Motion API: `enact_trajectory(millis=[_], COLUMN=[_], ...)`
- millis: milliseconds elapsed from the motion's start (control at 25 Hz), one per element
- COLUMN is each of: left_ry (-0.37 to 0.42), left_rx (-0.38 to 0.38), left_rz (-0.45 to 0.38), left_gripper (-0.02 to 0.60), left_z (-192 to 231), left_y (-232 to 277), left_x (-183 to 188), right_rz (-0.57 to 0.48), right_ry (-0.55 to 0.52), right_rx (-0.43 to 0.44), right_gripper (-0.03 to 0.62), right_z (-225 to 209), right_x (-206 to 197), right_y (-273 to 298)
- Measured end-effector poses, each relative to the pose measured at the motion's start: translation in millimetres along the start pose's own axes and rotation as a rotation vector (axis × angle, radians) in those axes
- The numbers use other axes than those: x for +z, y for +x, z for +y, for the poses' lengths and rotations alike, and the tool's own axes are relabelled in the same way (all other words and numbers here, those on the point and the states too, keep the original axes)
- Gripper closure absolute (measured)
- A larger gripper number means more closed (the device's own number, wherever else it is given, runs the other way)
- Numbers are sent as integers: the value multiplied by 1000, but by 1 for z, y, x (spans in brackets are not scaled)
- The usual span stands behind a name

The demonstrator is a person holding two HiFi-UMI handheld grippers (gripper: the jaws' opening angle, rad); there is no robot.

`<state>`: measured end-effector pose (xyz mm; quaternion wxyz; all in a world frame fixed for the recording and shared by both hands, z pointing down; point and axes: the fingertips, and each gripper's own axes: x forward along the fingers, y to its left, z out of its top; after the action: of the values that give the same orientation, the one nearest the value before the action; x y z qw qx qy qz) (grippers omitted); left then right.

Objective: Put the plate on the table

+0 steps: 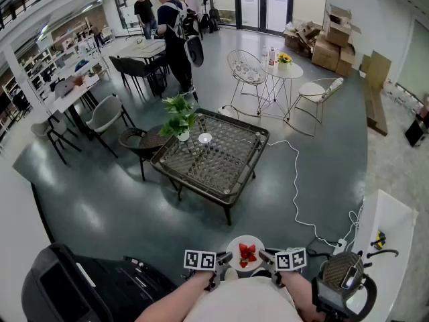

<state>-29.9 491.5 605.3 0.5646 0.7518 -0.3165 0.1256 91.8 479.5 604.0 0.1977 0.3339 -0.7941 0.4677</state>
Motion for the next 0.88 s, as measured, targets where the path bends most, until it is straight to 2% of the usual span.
enact_trajectory(millis=[240, 880], left_ry=[-22, -7], left_rx=[-18, -26], left_rz=[-3, 5], left_gripper=[552, 552], left_z=[4, -3], left_y=[9, 16], left_x=[-4, -9], right_rz=[3, -42], right_ry=[-26, 31], right_rx=[-19, -19], right_gripper=[537, 537], right_z=[-6, -15], right_x=[-2, -7], right_y=[0, -8])
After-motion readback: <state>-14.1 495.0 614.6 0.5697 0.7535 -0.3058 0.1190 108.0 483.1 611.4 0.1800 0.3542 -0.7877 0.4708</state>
